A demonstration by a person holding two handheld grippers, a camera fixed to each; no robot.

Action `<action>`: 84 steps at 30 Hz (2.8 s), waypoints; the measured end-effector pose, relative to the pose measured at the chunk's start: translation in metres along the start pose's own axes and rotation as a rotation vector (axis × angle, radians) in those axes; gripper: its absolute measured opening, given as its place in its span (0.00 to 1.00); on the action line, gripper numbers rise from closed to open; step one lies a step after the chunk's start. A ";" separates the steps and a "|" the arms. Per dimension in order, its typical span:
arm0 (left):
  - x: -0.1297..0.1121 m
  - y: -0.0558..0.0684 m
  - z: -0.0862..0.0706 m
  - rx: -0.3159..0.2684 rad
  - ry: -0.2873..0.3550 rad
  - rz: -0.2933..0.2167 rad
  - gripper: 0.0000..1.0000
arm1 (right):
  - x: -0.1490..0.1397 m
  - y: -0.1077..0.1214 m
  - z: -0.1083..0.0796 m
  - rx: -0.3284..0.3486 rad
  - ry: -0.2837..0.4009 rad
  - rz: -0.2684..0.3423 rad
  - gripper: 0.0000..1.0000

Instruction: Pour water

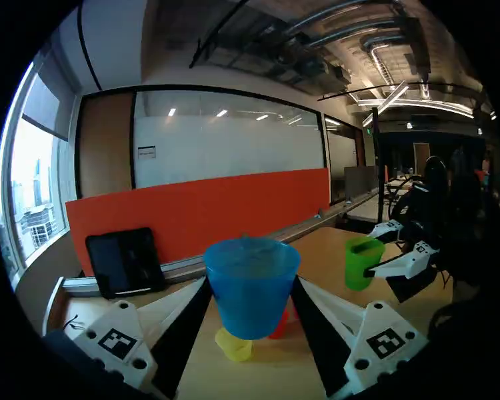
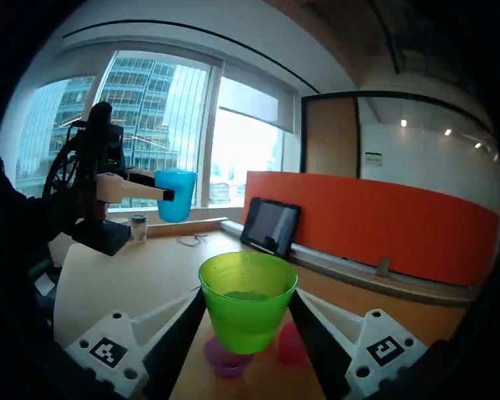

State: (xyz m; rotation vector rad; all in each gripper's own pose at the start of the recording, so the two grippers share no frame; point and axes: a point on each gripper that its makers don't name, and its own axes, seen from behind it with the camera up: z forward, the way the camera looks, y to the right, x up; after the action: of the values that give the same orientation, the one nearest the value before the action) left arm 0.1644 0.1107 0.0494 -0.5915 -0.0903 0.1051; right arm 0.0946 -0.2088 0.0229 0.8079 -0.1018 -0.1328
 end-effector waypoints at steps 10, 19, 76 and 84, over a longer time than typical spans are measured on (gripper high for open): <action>-0.027 0.002 -0.008 -0.001 -0.035 0.001 0.83 | -0.002 0.021 -0.022 -0.045 -0.010 0.008 0.88; -0.049 0.005 -0.009 -0.005 -0.077 0.010 0.83 | -0.011 0.023 -0.029 -0.037 -0.035 0.018 0.88; -0.235 0.045 0.002 -0.150 -0.549 0.087 0.83 | -0.142 0.008 -0.037 0.105 -0.409 0.034 0.88; -0.243 0.048 0.008 -0.162 -0.567 0.083 0.83 | -0.148 0.008 -0.036 0.108 -0.424 0.038 0.88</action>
State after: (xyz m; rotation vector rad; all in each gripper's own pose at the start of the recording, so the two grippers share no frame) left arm -0.0810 0.1239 0.0157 -0.7143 -0.6289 0.3471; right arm -0.0458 -0.1543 -0.0024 0.8755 -0.5274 -0.2637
